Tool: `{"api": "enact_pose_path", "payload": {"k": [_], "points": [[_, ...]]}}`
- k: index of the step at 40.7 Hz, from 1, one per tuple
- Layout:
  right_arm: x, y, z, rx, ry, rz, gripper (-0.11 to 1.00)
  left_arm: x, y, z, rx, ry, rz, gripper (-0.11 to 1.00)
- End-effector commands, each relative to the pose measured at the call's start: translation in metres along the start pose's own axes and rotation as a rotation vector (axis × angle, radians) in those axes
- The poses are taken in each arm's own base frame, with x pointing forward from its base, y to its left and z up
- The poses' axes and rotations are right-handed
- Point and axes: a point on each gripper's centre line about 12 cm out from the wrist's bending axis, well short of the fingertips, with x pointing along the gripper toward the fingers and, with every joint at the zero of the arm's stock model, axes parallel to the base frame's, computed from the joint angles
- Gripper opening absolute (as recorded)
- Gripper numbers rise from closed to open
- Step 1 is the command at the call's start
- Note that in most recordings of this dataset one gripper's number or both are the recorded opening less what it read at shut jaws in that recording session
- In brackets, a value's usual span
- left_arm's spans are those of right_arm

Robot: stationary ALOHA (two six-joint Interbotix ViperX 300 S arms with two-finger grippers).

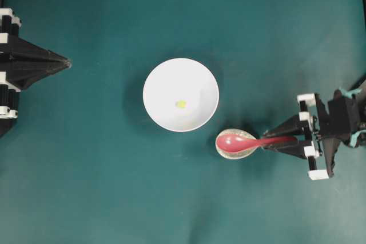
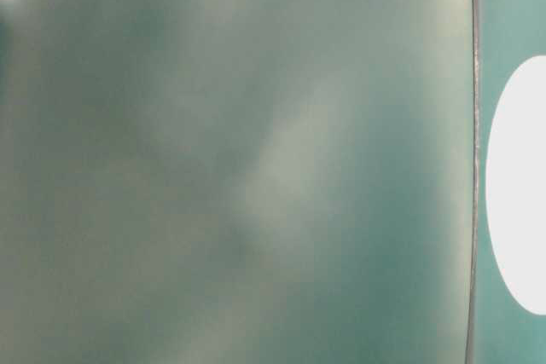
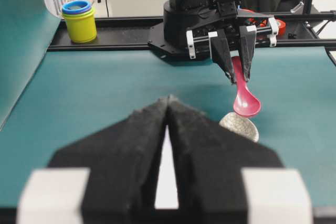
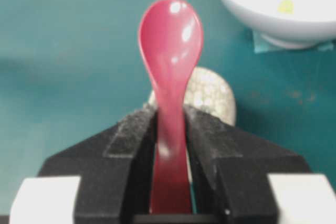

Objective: Scoop the yellow hexagonal prism block from the bowl with a spoon using the right arm.
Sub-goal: 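Lift the pink spoon with the right gripper and carry it over the bowl, then lower the spoon into the white bowl beside the yellow block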

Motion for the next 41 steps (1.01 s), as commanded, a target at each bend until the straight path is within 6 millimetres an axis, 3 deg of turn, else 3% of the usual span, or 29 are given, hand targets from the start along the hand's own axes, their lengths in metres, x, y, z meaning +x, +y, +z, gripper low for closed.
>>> {"api": "enact_pose_path", "payload": {"k": [1, 11, 16, 25, 32, 41], "points": [[0.001, -0.001, 0.023, 0.020, -0.019, -0.002, 0.24, 0.002, 0.001, 0.013, 0.000, -0.041, 0.004, 0.08], [0.003, -0.018, 0.065, 0.006, 0.036, -0.038, 0.24, 0.002, 0.001, 0.012, 0.000, -0.035, 0.003, 0.08], [0.007, -0.033, 0.087, 0.029, 0.102, -0.070, 0.24, 0.002, 0.001, 0.012, 0.002, -0.031, 0.003, 0.08], [0.017, -0.065, 0.109, 0.103, 0.247, -0.133, 0.24, 0.002, 0.001, 0.010, 0.002, -0.018, 0.003, 0.08], [0.034, -0.081, 0.126, 0.154, 0.373, -0.134, 0.24, 0.003, 0.001, 0.007, 0.002, 0.008, 0.001, 0.08], [0.070, -0.090, 0.142, 0.193, 0.573, -0.082, 0.24, 0.003, 0.001, 0.006, 0.002, 0.014, 0.001, 0.08]]}}
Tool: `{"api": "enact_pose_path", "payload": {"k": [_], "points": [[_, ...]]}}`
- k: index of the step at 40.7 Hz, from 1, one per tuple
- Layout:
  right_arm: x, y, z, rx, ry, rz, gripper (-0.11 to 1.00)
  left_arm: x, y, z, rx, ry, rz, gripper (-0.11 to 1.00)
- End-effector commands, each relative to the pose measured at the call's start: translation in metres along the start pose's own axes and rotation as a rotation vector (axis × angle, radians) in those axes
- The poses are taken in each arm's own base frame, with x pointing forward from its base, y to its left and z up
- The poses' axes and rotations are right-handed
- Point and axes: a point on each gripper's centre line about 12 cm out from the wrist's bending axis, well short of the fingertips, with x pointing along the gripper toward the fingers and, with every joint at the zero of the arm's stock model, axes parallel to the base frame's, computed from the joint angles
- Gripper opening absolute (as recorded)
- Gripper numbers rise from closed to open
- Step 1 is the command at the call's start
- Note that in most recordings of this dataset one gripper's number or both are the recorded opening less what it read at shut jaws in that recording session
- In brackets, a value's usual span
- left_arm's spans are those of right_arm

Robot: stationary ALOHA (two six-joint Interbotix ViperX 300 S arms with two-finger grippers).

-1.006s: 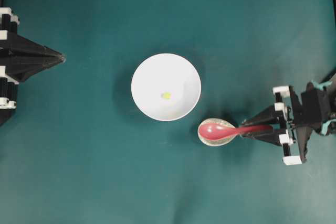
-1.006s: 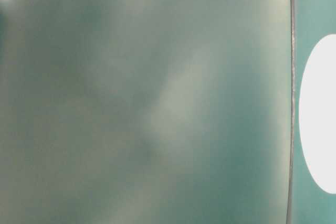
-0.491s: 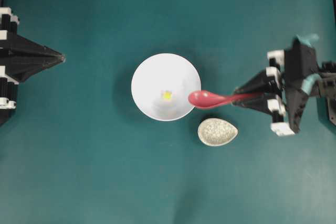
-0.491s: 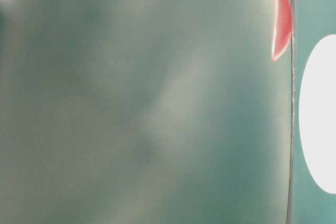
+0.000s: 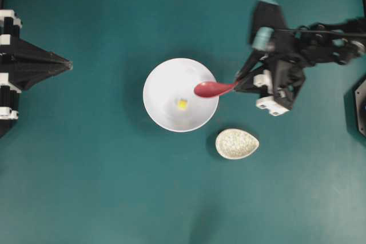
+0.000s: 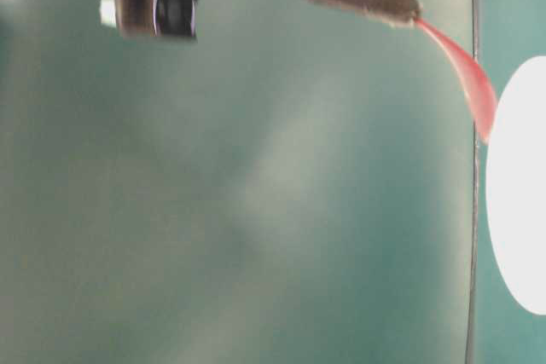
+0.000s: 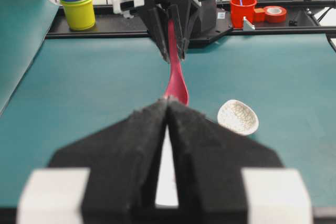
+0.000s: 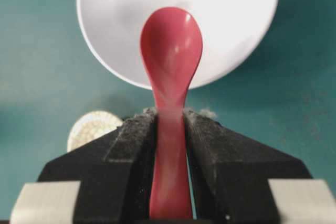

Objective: Scoop the yellow hexagonal prism block from the bowl with a spoon using the right arm.
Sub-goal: 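Lower the spoon into the white bowl beside the yellow block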

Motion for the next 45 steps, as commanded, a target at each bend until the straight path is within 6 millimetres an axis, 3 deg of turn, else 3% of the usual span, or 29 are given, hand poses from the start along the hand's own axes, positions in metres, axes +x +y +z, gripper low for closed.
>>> {"api": "enact_pose_path", "payload": {"k": [1, 9, 16, 45], "points": [[0.006, 0.002, 0.022, -0.001, 0.062, 0.023, 0.24, 0.003, 0.001, 0.011, 0.003, -0.024, 0.003, 0.08], [0.025, 0.002, 0.044, -0.022, 0.204, 0.049, 0.24, 0.003, 0.001, 0.010, 0.003, -0.023, 0.003, 0.08], [0.034, 0.000, 0.050, -0.016, 0.285, 0.037, 0.24, 0.003, 0.001, 0.011, 0.003, -0.027, 0.003, 0.08], [0.059, -0.002, 0.033, -0.007, 0.413, 0.004, 0.24, 0.003, 0.001, 0.012, 0.003, -0.034, 0.003, 0.08]]}}
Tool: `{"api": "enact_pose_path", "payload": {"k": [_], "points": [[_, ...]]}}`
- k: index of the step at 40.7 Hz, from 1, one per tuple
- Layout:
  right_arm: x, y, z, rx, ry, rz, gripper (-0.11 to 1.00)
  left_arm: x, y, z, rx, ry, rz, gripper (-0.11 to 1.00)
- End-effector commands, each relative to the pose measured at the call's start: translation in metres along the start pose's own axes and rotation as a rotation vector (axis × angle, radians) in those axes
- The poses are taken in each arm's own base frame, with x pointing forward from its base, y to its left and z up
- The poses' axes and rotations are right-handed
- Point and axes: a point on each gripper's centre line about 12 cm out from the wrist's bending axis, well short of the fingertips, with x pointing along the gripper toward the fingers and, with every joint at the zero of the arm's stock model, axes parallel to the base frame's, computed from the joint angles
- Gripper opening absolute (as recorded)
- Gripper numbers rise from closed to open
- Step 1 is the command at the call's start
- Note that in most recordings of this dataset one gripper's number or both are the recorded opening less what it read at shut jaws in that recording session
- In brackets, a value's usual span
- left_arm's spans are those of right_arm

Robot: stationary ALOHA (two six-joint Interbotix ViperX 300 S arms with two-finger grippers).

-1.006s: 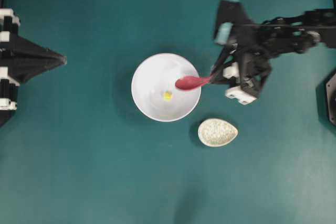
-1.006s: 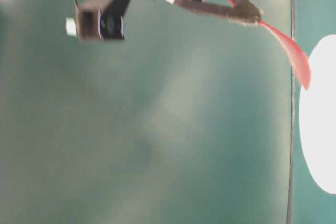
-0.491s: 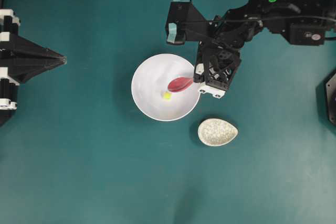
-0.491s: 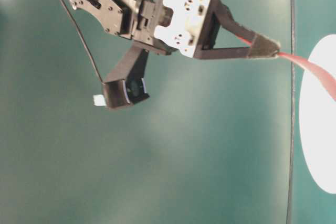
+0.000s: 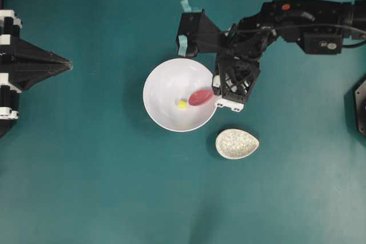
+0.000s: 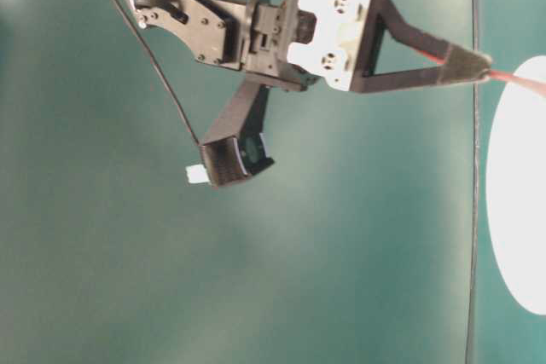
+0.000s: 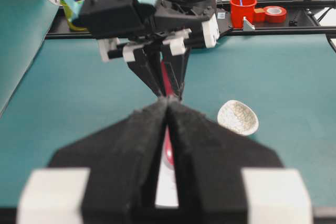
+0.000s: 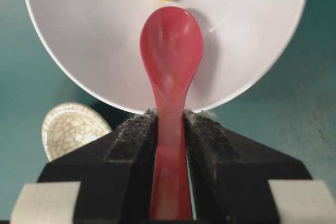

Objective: Scoop the yellow hexagonal prism block from the bowl with a spoon using the right arm.
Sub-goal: 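Lower the spoon into the white bowl beside the yellow block, then push the spoon bowl under the yellow block along the bowl wall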

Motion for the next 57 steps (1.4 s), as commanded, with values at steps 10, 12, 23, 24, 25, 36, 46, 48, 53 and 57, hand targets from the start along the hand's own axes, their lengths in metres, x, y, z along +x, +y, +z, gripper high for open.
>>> {"api": "enact_pose_path", "payload": {"k": [10, 12, 23, 24, 25, 36, 46, 48, 53, 57], "points": [[-0.002, 0.004, 0.009, -0.017, -0.023, 0.002, 0.24, 0.003, 0.001, 0.012, 0.000, -0.032, 0.004, 0.08], [-0.002, 0.005, 0.009, -0.020, -0.022, 0.003, 0.24, 0.003, 0.001, 0.012, 0.002, -0.032, 0.004, 0.08], [0.000, 0.007, 0.014, -0.028, -0.040, 0.003, 0.24, 0.003, 0.001, 0.012, 0.002, -0.032, 0.003, 0.08], [0.000, 0.007, 0.014, -0.028, -0.042, 0.001, 0.24, 0.003, 0.001, 0.012, 0.000, -0.032, 0.004, 0.08], [0.001, 0.007, 0.014, -0.029, -0.042, 0.001, 0.24, 0.003, 0.001, 0.012, 0.003, -0.032, 0.003, 0.08], [0.006, 0.004, 0.021, -0.038, -0.081, -0.010, 0.24, 0.002, 0.001, 0.012, 0.002, -0.035, 0.004, 0.08], [0.006, 0.003, 0.027, -0.041, -0.135, -0.018, 0.24, 0.002, 0.001, 0.013, -0.004, -0.037, 0.004, 0.08], [0.006, 0.003, 0.029, -0.043, -0.148, -0.019, 0.24, 0.002, 0.001, 0.013, -0.004, -0.037, 0.004, 0.08], [0.006, 0.005, 0.031, -0.045, -0.172, -0.021, 0.24, 0.002, 0.001, 0.013, -0.006, -0.037, 0.003, 0.08], [0.006, 0.008, 0.033, -0.053, -0.192, -0.020, 0.24, 0.002, 0.001, 0.013, -0.009, -0.037, 0.003, 0.08]]}}
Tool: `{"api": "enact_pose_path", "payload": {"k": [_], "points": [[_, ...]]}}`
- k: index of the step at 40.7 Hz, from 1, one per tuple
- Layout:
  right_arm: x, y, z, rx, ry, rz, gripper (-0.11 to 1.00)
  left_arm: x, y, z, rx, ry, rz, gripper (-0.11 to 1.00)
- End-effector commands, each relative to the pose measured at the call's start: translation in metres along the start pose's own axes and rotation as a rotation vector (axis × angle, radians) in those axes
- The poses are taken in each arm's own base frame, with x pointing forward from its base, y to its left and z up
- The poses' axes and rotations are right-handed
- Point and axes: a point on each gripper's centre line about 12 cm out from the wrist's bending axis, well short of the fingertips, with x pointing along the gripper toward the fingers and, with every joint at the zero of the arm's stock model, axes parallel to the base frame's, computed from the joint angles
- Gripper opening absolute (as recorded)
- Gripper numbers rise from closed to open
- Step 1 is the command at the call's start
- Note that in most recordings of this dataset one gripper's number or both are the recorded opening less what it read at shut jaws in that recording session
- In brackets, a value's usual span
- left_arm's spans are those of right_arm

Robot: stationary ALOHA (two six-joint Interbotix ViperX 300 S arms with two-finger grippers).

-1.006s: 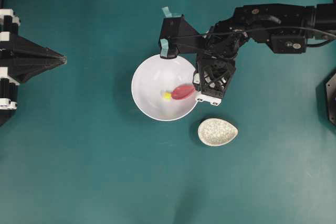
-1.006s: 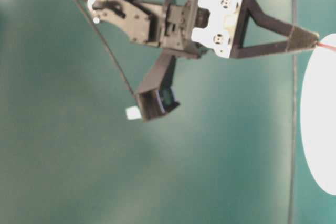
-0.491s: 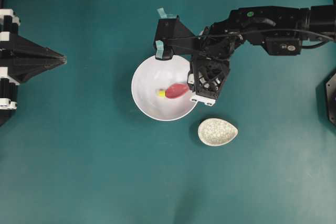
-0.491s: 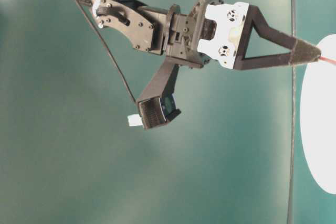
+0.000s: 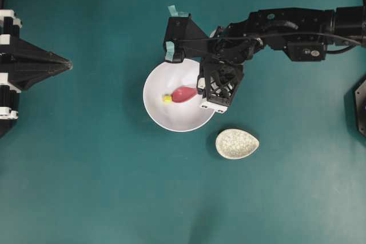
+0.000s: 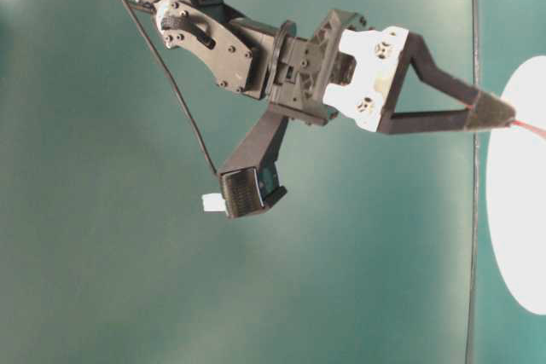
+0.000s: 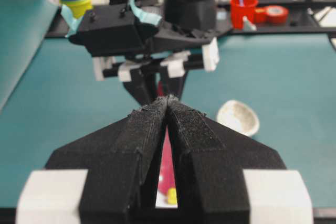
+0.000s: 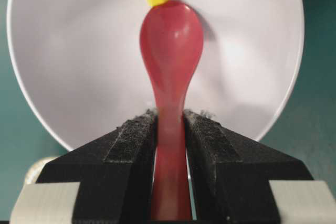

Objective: Scoop the yellow hexagonal prism block from the bowl with a spoon using the right arm.
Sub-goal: 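Push the spoon bowl under the yellow block along the bowl wall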

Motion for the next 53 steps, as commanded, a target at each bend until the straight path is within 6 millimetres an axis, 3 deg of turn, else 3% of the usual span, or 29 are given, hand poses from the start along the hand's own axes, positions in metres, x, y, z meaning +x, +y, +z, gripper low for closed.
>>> {"api": "enact_pose_path", "payload": {"k": [1, 12, 44, 53], "points": [[-0.008, 0.009, 0.010, -0.018, -0.050, 0.008, 0.24, 0.002, 0.001, 0.012, -0.001, -0.034, 0.002, 0.08], [-0.007, 0.017, 0.011, -0.036, -0.058, 0.016, 0.24, 0.002, 0.001, 0.012, -0.001, -0.034, 0.003, 0.08], [-0.009, 0.005, 0.023, -0.064, -0.156, -0.037, 0.24, 0.002, 0.001, 0.012, -0.007, -0.034, 0.004, 0.08], [-0.025, 0.009, 0.025, -0.072, -0.182, -0.032, 0.24, 0.002, 0.001, 0.012, -0.008, -0.034, 0.002, 0.08]]}}
